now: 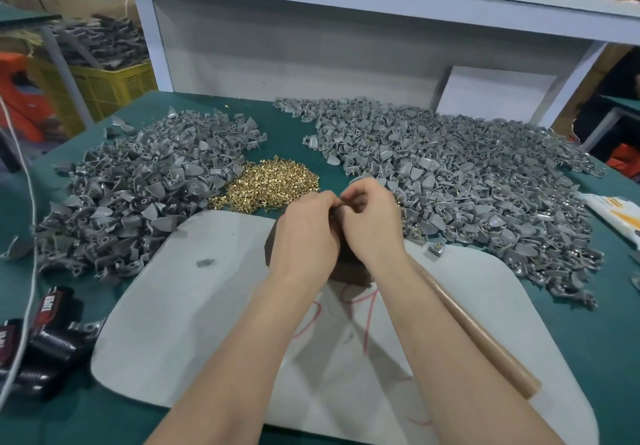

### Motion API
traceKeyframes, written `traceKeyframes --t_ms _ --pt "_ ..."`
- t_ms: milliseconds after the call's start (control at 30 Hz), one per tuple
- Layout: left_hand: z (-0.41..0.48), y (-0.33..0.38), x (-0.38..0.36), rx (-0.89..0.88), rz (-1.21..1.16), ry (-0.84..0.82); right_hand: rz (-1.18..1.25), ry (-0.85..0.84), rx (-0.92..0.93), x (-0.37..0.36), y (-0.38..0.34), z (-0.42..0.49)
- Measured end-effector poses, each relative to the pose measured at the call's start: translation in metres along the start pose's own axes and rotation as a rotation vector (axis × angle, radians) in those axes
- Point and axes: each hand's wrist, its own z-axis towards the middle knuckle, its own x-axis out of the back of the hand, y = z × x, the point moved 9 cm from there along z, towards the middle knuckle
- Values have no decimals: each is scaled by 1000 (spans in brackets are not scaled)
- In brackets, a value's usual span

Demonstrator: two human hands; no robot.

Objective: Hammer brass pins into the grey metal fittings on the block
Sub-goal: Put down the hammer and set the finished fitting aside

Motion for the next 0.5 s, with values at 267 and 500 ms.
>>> traceKeyframes --t_ms 267,500 --pt "5 -23 6 144 -249 62 146 -102 -18 -3 6 5" --pt "8 -25 6 147 -292 15 261 -232 -5 -2 5 7"
